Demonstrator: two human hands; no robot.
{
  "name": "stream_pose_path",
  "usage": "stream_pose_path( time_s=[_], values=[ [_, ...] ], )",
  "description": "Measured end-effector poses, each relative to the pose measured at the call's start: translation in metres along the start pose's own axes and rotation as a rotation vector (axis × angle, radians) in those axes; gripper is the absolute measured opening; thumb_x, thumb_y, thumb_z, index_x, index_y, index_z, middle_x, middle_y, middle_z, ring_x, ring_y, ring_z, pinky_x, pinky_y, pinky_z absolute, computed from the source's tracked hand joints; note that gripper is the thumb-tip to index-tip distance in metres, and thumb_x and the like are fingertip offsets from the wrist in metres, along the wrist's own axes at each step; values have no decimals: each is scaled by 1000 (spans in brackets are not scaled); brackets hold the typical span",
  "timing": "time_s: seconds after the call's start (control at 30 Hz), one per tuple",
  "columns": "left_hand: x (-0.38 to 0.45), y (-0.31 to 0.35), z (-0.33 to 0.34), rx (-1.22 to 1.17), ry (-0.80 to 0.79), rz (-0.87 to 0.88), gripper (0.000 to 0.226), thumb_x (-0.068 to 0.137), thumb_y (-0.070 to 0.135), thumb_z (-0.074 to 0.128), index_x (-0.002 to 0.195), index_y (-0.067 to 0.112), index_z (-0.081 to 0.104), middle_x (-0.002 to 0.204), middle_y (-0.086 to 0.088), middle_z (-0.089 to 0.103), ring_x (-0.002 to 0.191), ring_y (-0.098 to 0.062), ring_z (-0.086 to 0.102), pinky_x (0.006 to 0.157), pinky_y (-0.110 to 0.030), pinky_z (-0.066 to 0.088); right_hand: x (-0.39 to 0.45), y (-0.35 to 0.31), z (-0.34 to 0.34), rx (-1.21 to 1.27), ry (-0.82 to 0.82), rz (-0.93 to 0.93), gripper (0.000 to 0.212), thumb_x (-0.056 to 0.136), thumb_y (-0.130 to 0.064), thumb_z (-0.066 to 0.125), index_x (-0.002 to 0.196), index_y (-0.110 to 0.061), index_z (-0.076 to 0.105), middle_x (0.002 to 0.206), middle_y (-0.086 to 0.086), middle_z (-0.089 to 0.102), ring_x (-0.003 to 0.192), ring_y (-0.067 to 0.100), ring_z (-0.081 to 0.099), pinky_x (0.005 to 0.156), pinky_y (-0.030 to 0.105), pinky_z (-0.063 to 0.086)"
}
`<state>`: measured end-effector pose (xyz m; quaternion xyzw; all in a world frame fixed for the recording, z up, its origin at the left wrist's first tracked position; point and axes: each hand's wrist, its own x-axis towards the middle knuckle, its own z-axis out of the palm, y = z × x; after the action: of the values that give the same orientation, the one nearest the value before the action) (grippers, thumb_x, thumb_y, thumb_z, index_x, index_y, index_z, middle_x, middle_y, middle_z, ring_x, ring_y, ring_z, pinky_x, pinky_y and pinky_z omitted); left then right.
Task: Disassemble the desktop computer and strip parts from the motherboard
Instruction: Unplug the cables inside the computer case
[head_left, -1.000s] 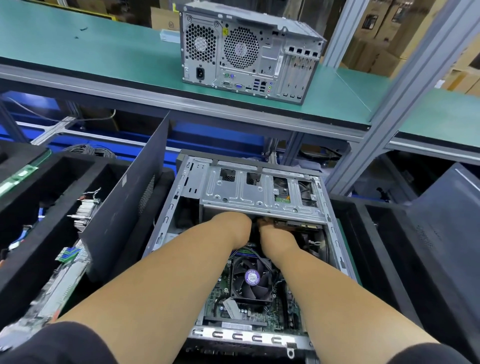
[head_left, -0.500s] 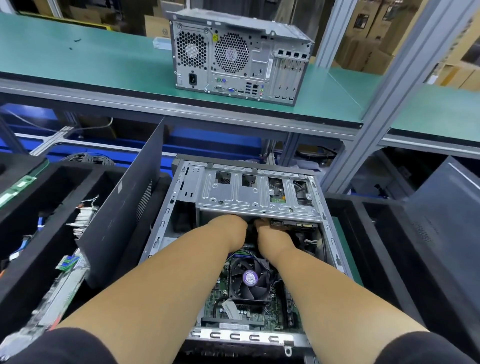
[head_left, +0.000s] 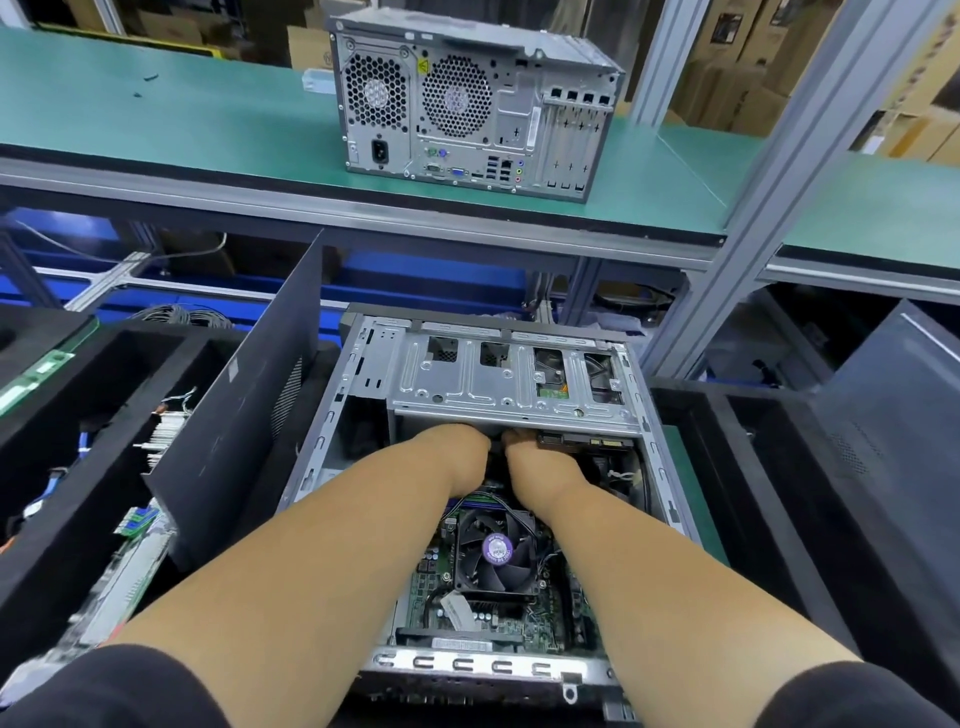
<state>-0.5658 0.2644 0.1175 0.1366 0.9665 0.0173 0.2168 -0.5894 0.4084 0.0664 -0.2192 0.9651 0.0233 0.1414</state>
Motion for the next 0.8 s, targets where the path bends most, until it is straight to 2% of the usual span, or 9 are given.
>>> stream_pose_path(
  time_s=[0.07, 0.17, 0.23, 0.3, 0.37, 0.43, 0.6, 0.7, 0.8],
  values=[
    [1, 0, -1, -10, 10, -6, 33, 99, 20, 47, 129, 8, 55, 126, -11, 60, 112, -28, 56, 93, -35, 45, -6, -1, -3, 118, 6, -1, 38, 101, -45, 37, 120, -14, 47, 119, 10, 57, 106, 23, 51, 93, 27, 34],
    [1, -1, -2, -13, 8, 0, 36, 101, 28, 45, 129, 7, 53, 128, -11, 58, 116, -28, 54, 96, -35, 42, -6, -3, -4, 218, 22, 72, 53, 99, -57, 34, 125, -14, 51, 119, 13, 59, 103, 23, 50, 89, 27, 32],
    [0, -1, -1, -24, 8, 1, 34, 101, 27, 44, 126, 7, 55, 127, -11, 59, 114, -28, 55, 94, -34, 42, -5, -4, -3, 164, 33, 122, 52, 101, -49, 33, 124, -9, 57, 115, 14, 61, 105, 27, 56, 82, 27, 34],
    [-3, 0, -2, -43, 21, 7, 33, 101, 26, 44, 126, 7, 56, 127, -12, 59, 114, -28, 54, 93, -33, 41, -5, -8, -6, 163, -27, 96, 46, 103, -38, 36, 131, -4, 51, 107, 11, 59, 104, 26, 55, 82, 29, 37],
    [-7, 0, -3, -73, 47, 20, 33, 100, 27, 45, 126, 7, 55, 127, -12, 58, 114, -28, 54, 89, -32, 40, -8, -16, -8, 244, -88, 178, 39, 104, -19, 41, 139, -3, 37, 118, 14, 57, 112, 31, 56, 90, 37, 43],
    [-12, 1, -3, -88, 87, 35, 32, 99, 28, 47, 123, 8, 55, 124, -11, 59, 111, -28, 54, 83, -29, 39, -11, -20, -12, 216, -27, 196, 42, 100, -7, 43, 141, -1, 34, 131, 20, 51, 119, 40, 56, 93, 43, 45],
    [-27, -2, -9, -101, 120, 59, 20, 95, 26, 51, 107, 12, 59, 112, -8, 63, 99, -25, 56, 79, -32, 44, -10, -31, -18, 359, -23, 90, 28, 95, -7, 51, 120, 1, 54, 121, 24, 57, 109, 35, 59, 80, 33, 42],
    [-36, -4, -17, -122, 94, 91, 18, 93, 27, 53, 104, 15, 59, 110, -5, 62, 94, -22, 55, 78, -30, 44, -14, -33, -25, 420, 3, 37, 31, 90, -4, 55, 120, 0, 55, 121, 21, 60, 110, 33, 57, 74, 27, 35],
    [-48, -7, -27, -188, 118, 101, 11, 92, 30, 54, 85, 22, 53, 95, 1, 61, 84, -19, 52, 69, -28, 39, -22, -32, -37, 549, 35, -1, 23, 86, -3, 57, 109, -7, 61, 105, 14, 64, 94, 29, 59, 67, 26, 34]
  ],
)
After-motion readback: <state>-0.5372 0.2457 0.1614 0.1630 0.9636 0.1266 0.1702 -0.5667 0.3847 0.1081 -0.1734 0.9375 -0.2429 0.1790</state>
